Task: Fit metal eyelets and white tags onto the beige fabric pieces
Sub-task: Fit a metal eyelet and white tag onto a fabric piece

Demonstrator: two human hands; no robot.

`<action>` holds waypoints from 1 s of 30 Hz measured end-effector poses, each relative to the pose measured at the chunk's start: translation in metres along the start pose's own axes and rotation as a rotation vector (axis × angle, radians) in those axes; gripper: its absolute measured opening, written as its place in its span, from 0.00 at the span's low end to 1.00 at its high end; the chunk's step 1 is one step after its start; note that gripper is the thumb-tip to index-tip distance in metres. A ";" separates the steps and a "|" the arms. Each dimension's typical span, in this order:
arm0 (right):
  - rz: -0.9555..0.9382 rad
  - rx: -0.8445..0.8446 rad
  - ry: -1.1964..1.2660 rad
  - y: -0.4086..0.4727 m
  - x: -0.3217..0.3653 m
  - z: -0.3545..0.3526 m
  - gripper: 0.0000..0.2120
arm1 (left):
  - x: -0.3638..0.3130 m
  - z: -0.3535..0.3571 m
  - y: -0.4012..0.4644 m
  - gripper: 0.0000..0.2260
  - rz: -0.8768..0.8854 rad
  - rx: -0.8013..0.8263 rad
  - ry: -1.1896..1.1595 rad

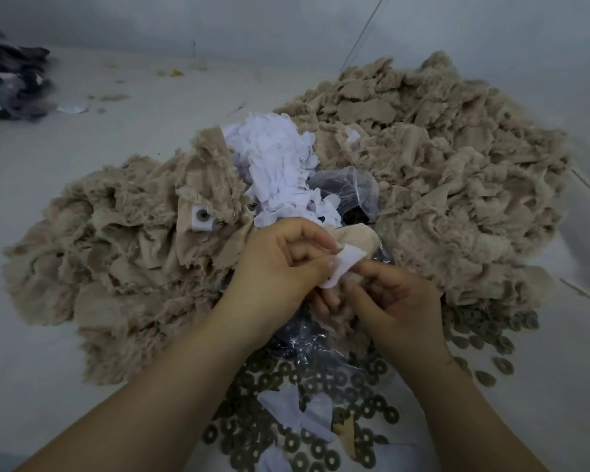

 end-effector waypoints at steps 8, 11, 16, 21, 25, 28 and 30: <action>-0.022 0.004 0.003 0.002 0.003 -0.001 0.10 | 0.008 0.003 -0.002 0.12 -0.116 0.093 0.304; -0.038 -0.012 -0.030 0.001 0.003 -0.002 0.12 | 0.009 -0.001 0.000 0.05 -0.125 0.034 0.266; -0.070 -0.012 -0.054 0.001 0.001 -0.001 0.11 | 0.008 0.000 0.005 0.09 -0.104 0.010 0.281; -0.049 -0.026 -0.082 0.000 -0.001 -0.003 0.09 | 0.004 -0.002 0.009 0.04 -0.047 0.028 0.343; -0.008 -0.023 -0.084 0.002 -0.002 -0.002 0.11 | 0.002 -0.009 0.007 0.05 -0.018 -0.070 0.284; -0.045 -0.015 -0.064 0.002 0.004 -0.001 0.11 | -0.003 -0.007 0.006 0.04 0.037 -0.067 0.355; -0.050 -0.015 -0.070 0.002 0.005 -0.001 0.10 | -0.008 -0.005 0.007 0.05 0.067 -0.047 0.469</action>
Point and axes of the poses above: each hand's wrist, its own y-axis towards the middle knuckle, its own z-axis out of the palm, x = y × z, the point moved 6 cm from there along y, towards the middle knuckle, and after that the axes turned 5 degrees about x, right-handed, at the moved point
